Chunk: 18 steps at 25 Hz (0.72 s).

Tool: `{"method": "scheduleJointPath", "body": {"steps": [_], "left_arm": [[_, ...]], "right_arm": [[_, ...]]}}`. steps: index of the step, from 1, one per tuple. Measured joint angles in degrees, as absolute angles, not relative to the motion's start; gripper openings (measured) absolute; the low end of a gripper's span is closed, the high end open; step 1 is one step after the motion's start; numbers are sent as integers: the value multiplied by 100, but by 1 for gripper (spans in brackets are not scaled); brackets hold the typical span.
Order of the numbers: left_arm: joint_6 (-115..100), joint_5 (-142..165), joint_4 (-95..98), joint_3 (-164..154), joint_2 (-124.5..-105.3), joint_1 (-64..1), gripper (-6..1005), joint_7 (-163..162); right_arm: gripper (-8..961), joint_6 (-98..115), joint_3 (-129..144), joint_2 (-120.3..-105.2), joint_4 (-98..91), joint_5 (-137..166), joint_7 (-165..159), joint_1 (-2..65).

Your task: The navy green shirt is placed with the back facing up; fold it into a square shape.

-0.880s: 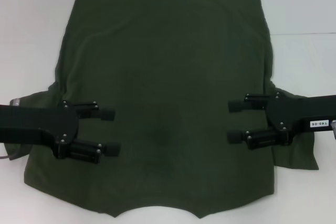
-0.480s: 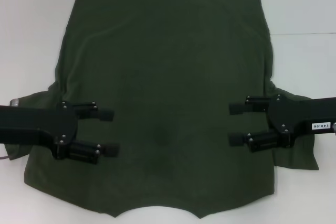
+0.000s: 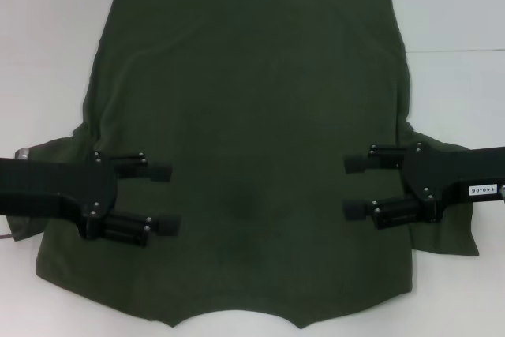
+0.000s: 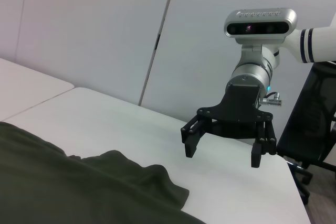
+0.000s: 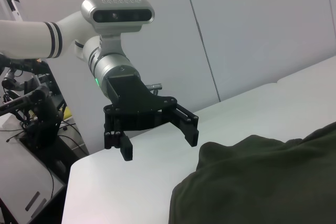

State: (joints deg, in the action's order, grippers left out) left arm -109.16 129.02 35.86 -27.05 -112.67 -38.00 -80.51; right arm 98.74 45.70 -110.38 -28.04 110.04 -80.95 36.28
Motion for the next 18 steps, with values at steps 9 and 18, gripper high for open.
{"method": "scheduleJointPath", "body": {"steps": [9, 18], "left_arm": [[-10431, 12912, 3830, -2111, -11184, -3679, 948, -9242], [-9296, 13749, 4379, -1759, -11109, -3334, 947, -11694]], "right_arm": [[915, 9815, 4570, -11038, -2804, 11010, -8151, 3661], [915, 9782, 4579, -11060, -2804, 11239, -8239, 3774]]}}
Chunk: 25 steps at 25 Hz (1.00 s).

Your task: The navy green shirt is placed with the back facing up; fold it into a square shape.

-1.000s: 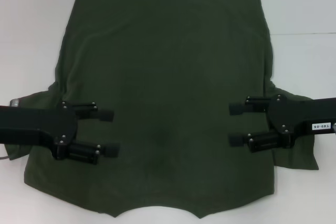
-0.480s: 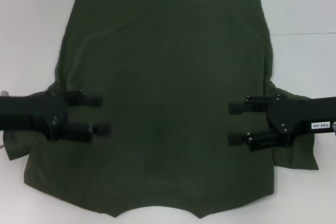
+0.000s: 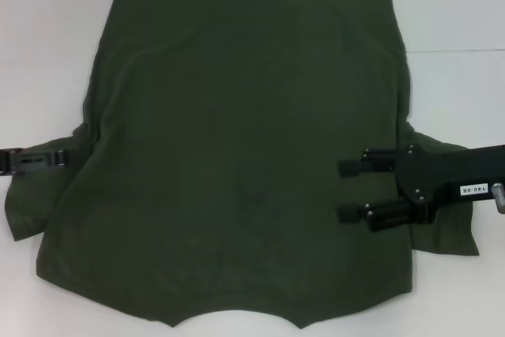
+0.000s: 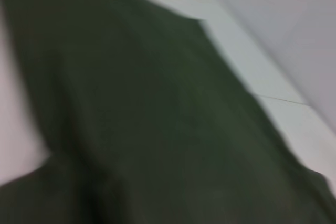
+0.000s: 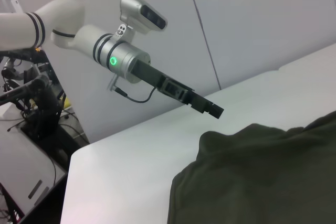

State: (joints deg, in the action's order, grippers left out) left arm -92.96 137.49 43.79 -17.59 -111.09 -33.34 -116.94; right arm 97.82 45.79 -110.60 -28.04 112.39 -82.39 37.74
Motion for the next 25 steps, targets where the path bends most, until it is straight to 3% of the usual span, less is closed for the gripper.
{"method": "scheduleJointPath", "body": {"steps": [25], "left_arm": [[-8291, 14868, 4024, -1188, -11066, -3207, 948, -12729]], "right_arm": [[915, 9707, 4659, -11091, -2804, 11523, -8262, 3876]]}}
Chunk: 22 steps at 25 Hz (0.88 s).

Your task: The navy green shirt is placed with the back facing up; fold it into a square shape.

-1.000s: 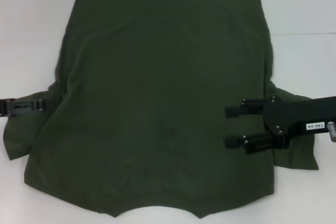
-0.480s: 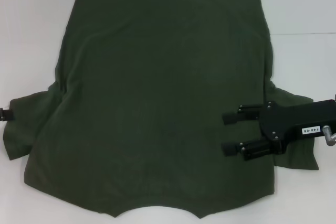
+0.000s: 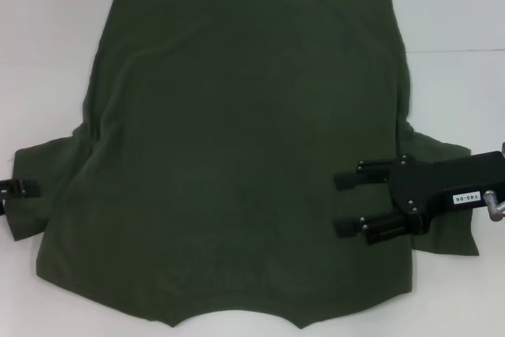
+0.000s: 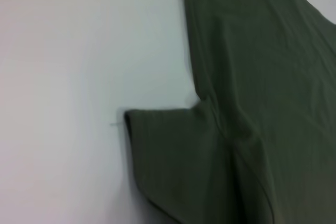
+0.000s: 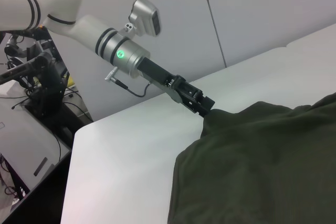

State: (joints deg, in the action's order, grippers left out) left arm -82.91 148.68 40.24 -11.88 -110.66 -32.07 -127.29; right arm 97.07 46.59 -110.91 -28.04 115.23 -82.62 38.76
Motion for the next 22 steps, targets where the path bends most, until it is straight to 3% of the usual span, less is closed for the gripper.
{"method": "scheduleJointPath", "body": {"steps": [14, 20, 22], "left_arm": [[-8102, 14842, 3752, -1458, -11064, -3344, 947, -12725], [-8001, 14863, 3753, -1501, -11065, -3357, 848, -12757], [-7985, 14864, 3753, -1510, -11065, -3358, 770, -12764]], "right_arm": [[915, 9649, 4667, -11091, -2804, 11604, -8262, 3885], [915, 9649, 4667, -11083, -2804, 11611, -8277, 3885], [915, 9648, 4667, -11082, -2804, 11611, -8277, 3885]]}}
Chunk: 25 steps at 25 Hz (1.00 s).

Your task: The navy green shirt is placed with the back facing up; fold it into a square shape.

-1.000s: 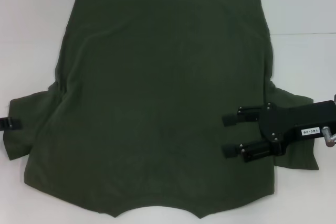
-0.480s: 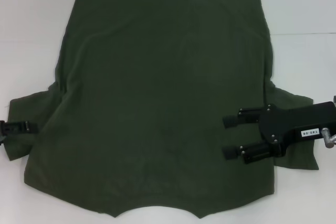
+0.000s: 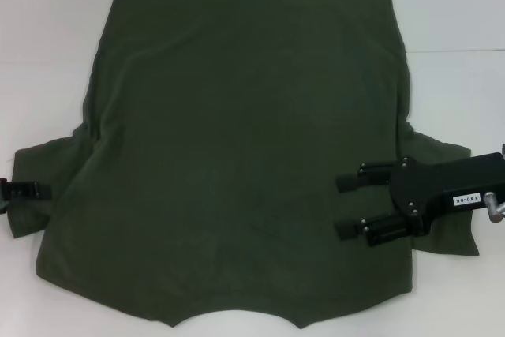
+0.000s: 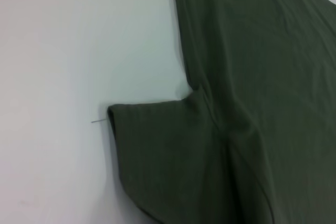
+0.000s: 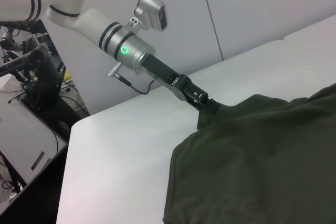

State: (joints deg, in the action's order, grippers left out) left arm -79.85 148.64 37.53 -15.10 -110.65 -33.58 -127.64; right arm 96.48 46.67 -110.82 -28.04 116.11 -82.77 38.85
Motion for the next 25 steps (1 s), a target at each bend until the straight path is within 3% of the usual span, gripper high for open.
{"method": "scheduleJointPath", "body": {"steps": [11, 17, 25], "left_arm": [[-7973, 14871, 3748, -1592, -11065, -3366, 413, -12768], [-7946, 14882, 3746, -1603, -11065, -3373, 313, -12743], [-7965, 14939, 3753, -1657, -11051, -3432, 92, -12734]], "right_arm": [[915, 9597, 4667, -11096, -2804, 11654, -8311, 3909], [915, 9591, 4667, -11099, -2804, 11655, -8314, 3911], [914, 9579, 4667, -11100, -2804, 11655, -8314, 3911]]}}
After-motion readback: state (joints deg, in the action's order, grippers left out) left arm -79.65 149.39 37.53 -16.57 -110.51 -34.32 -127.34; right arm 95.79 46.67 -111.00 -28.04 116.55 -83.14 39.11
